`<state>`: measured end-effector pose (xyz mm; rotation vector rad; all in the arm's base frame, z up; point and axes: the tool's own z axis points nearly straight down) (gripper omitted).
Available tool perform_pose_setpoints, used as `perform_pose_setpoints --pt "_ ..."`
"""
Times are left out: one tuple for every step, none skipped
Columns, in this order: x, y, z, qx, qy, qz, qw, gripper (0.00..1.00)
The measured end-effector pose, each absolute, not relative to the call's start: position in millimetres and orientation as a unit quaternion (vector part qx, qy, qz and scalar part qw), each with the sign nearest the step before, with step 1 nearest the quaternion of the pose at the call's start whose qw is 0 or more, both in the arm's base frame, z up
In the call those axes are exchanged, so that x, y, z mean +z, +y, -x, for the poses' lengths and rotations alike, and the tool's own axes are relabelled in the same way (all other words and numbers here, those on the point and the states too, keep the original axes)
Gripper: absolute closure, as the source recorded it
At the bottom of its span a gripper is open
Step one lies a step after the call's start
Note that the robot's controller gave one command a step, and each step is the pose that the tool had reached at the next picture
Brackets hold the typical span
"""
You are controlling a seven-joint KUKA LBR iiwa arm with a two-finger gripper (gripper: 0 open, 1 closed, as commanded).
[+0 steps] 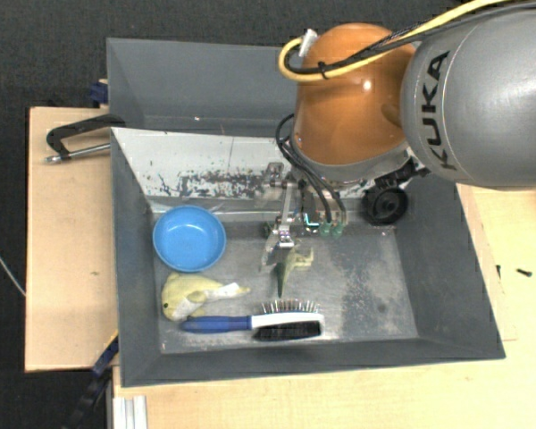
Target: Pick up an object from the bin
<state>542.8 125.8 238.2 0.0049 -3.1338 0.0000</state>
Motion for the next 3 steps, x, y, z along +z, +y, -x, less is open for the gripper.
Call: perform_pose_setpoints --pt "78.2 162.1 -549.6 0.001 -0.991 0.136 0.003 0.0" --pt "196.6 155.0 -562.6 -0.002 -1.0 0.003 -0.006 0.0" --pt "83.5 157.7 -552.8 -0.002 -1.0 -0.002 -0.004 0.0"
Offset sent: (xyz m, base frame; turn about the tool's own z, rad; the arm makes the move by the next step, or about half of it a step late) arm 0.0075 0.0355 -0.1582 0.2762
